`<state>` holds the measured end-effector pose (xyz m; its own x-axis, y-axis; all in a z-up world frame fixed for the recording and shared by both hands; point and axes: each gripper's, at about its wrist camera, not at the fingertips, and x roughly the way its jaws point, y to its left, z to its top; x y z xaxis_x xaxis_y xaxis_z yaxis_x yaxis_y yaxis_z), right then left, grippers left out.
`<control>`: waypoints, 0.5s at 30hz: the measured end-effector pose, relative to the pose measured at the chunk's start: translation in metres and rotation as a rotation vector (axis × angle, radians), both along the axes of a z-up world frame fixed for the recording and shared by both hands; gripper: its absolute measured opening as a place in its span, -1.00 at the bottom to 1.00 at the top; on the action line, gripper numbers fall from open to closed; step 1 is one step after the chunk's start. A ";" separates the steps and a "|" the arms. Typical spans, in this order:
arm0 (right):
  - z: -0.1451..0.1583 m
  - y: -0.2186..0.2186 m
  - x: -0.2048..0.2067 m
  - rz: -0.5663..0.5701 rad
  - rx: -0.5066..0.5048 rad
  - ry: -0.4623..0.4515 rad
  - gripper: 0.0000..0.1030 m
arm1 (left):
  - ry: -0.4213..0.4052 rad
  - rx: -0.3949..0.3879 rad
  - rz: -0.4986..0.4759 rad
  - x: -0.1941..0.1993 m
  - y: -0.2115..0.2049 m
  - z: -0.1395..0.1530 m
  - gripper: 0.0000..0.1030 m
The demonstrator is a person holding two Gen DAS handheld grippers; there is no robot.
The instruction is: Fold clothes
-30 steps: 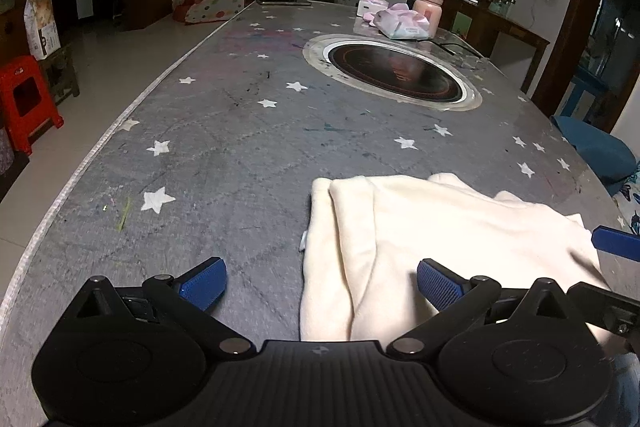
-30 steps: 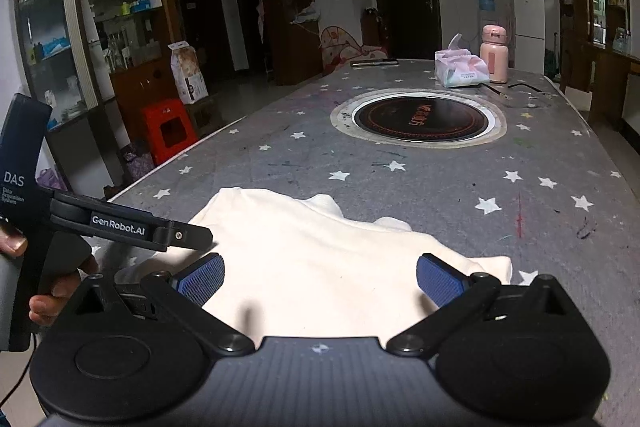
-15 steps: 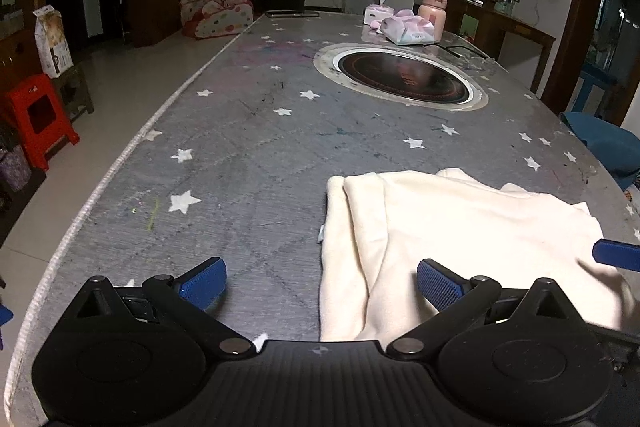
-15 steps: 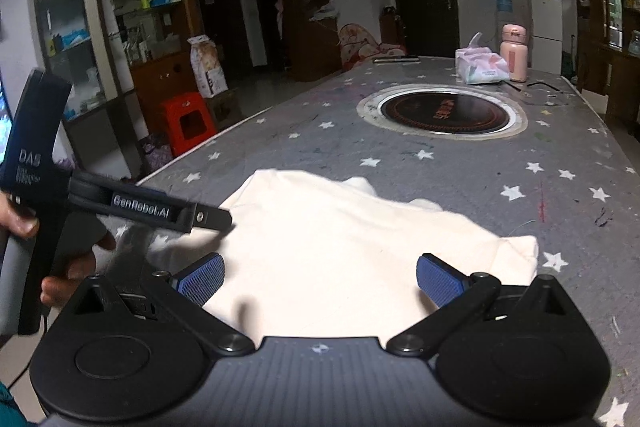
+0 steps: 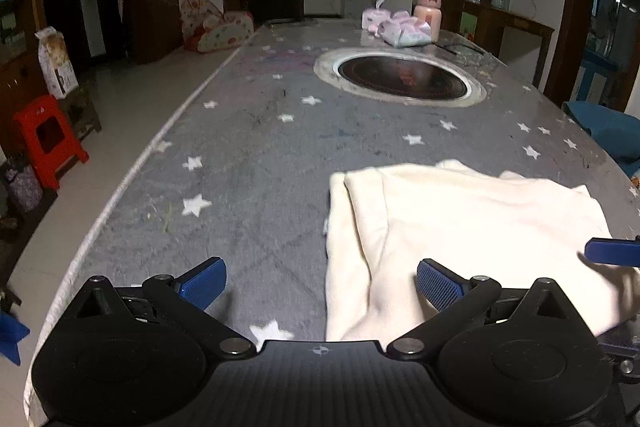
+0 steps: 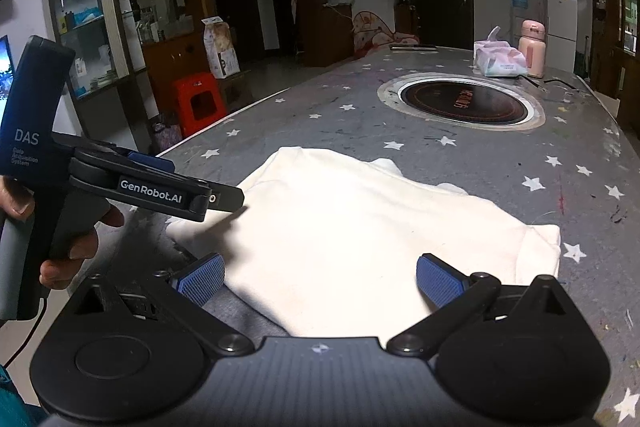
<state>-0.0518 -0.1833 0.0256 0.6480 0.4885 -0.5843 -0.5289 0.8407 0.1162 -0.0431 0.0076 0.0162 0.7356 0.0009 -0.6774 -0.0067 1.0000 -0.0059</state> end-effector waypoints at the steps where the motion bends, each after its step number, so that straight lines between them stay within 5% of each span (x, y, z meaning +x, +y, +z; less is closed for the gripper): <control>1: 0.000 0.000 -0.001 0.001 0.001 0.000 1.00 | 0.003 -0.006 -0.002 -0.001 0.000 0.000 1.00; 15: -0.003 0.005 -0.014 0.020 -0.033 -0.008 1.00 | 0.032 -0.005 0.003 -0.013 -0.011 -0.001 1.00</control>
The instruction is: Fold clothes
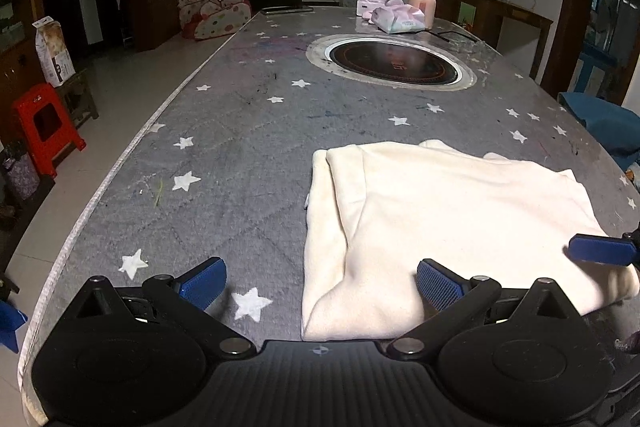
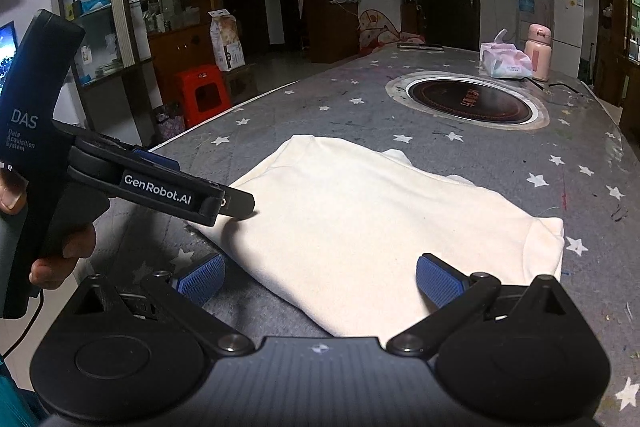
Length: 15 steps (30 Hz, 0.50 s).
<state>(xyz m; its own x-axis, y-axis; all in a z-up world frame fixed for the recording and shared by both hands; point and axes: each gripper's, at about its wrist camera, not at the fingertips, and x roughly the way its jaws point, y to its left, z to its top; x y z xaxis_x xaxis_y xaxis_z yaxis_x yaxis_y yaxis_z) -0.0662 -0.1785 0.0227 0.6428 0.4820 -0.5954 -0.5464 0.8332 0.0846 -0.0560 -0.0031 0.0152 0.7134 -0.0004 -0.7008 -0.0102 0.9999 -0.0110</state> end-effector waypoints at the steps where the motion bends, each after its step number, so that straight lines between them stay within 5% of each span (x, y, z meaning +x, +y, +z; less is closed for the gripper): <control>1: 0.000 0.000 0.000 0.000 -0.003 0.000 1.00 | 0.000 0.000 0.001 0.000 0.000 0.000 1.00; 15: -0.002 0.046 0.005 0.160 -0.088 -0.034 0.99 | 0.017 -0.062 0.083 0.006 0.045 0.000 1.00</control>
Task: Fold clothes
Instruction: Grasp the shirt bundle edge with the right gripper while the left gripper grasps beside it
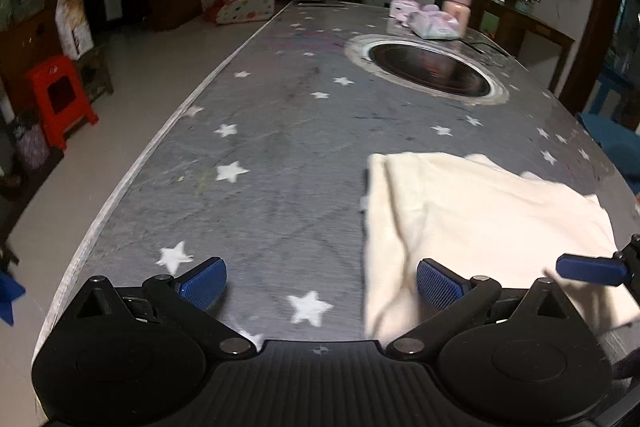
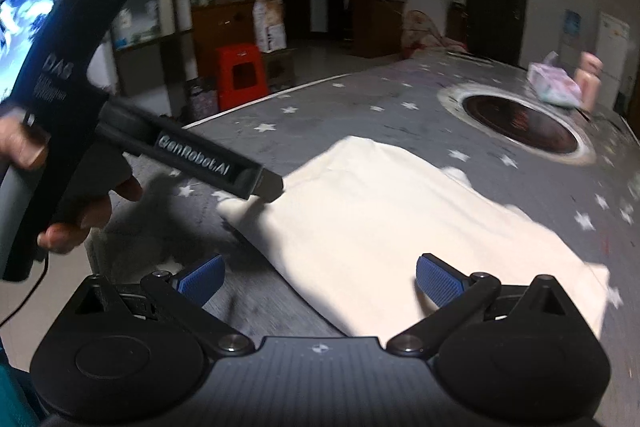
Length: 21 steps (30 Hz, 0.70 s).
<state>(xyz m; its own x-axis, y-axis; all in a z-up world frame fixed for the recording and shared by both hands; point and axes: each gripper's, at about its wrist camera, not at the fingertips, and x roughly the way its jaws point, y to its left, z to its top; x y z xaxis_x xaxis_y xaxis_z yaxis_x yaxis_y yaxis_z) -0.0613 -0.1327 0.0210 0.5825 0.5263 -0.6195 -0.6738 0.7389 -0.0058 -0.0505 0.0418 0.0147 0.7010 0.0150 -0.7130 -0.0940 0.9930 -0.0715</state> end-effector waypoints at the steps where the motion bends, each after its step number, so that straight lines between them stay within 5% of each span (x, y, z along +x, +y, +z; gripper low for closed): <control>1: -0.001 0.006 0.000 0.016 -0.013 -0.009 0.98 | -0.003 -0.003 0.009 0.000 0.004 0.000 1.00; 8: -0.001 0.041 -0.002 0.106 -0.106 -0.050 0.63 | -0.003 -0.067 0.127 0.006 0.030 -0.001 1.00; 15: -0.006 0.064 -0.008 0.173 -0.207 -0.103 0.30 | -0.011 -0.175 0.107 0.012 0.031 0.002 1.00; 17: -0.005 0.065 -0.009 0.170 -0.205 -0.113 -0.17 | -0.010 -0.203 0.098 0.013 0.029 0.002 1.00; 21: 0.005 0.049 0.004 0.118 -0.105 -0.055 -0.65 | -0.007 -0.330 0.098 0.016 0.029 0.003 1.00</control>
